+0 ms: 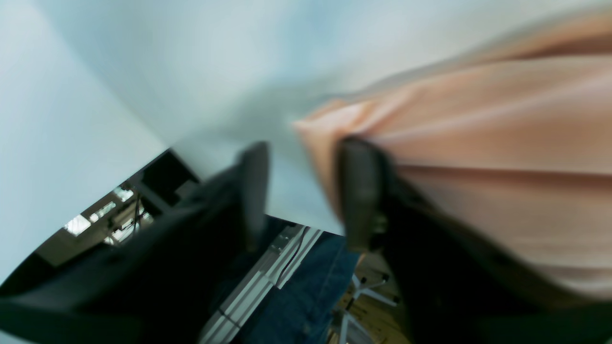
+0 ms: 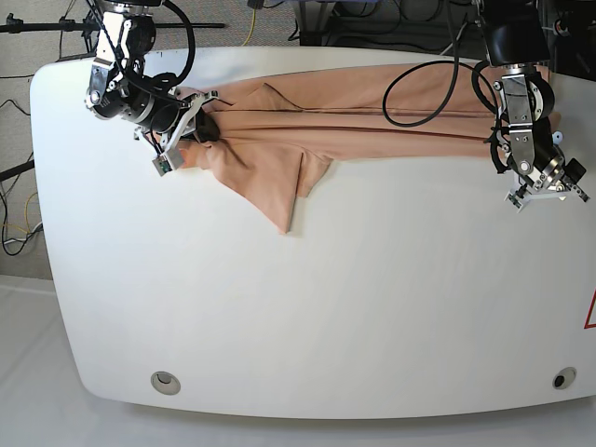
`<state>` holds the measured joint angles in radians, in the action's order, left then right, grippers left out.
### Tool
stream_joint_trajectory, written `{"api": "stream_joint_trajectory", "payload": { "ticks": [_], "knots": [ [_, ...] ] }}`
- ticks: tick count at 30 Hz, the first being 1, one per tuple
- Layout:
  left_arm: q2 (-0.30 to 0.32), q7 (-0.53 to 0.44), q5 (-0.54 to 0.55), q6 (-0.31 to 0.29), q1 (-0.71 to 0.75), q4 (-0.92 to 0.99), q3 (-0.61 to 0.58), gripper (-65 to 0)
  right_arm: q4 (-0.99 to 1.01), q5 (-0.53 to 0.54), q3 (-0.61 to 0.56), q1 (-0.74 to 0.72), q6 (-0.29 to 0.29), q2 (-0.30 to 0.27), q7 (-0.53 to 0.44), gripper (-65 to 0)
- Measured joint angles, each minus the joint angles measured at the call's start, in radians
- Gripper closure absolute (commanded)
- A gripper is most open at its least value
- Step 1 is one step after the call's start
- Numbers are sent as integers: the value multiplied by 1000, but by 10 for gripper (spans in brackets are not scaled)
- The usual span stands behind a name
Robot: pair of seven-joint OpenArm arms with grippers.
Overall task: Fold the T-shirt properly
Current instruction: 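Hold the folded peach shirt with both grippers near the fold line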
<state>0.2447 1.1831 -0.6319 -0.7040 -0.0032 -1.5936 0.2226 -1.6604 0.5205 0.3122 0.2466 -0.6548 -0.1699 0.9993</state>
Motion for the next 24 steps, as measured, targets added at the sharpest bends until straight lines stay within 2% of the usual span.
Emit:
{"api": "stream_joint_trajectory", "payload": {
  "ticks": [24],
  "knots": [
    [0,-6,0,0,30,-2,28,-318,0,-4,0,-3,1,-2,0,0]
  ]
}}
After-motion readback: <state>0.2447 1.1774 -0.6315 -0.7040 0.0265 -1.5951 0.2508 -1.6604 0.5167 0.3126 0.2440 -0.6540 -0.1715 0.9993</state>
